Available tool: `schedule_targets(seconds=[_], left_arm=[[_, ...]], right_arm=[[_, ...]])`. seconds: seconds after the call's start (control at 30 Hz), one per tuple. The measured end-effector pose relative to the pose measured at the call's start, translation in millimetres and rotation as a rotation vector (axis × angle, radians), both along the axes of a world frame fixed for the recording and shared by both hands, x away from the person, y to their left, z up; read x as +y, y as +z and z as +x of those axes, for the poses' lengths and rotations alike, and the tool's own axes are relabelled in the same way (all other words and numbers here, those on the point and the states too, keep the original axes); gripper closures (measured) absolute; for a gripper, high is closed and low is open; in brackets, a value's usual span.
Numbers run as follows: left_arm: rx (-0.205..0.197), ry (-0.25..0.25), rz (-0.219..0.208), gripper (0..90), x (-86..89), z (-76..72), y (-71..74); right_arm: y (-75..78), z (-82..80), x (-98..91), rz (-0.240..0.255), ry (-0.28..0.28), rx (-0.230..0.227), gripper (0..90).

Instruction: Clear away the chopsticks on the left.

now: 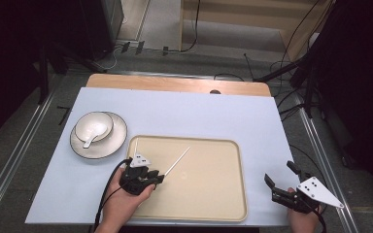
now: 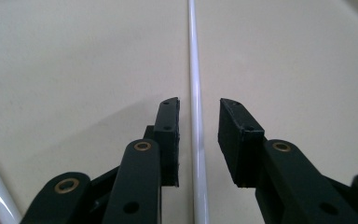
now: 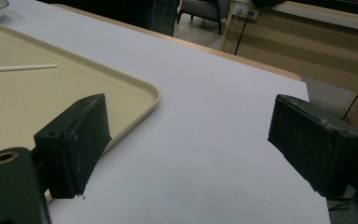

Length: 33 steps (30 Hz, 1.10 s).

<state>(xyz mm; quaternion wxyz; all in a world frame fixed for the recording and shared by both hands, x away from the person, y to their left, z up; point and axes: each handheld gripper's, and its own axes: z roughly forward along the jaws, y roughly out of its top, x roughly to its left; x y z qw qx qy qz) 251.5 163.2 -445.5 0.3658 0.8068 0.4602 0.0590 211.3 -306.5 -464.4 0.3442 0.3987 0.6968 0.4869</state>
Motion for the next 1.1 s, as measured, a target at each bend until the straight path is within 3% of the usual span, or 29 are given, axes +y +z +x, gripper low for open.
schedule_targets(seconds=[0.23, 0.47, 0.57, 0.7, 0.93, 1.1], left_arm=[[0.003, -0.036, -0.028, 90.0, -17.0, 18.6, 12.6], [0.01, -0.06, -0.012, 90.0, -47.2, 45.5, 5.3], [0.003, -0.062, 0.031, 90.0, -58.8, 54.5, -2.2], [0.018, -0.058, 0.04, 90.0, -66.7, 63.0, -10.5], [0.02, -0.037, 0.072, 90.0, -71.2, 69.0, -14.6], [0.031, -0.013, 0.094, 90.0, -64.2, 72.3, -12.3]], right_arm=[[0.1, -0.2, -0.4, 0.007, 0.0, 0.002, 13.0], [-0.3, 0.1, -0.5, 0.01, 0.002, 0.003, 13.0], [-0.5, 0.1, -0.8, 0.015, 0.004, 0.003, 13.0], [-1.1, 0.3, -1.1, 0.018, 0.008, 0.004, 13.0], [-1.2, 0.4, -0.7, 0.019, 0.008, 0.005, 13.0], [-1.9, 1.1, -0.3, 0.017, 0.012, 0.01, 13.0]])
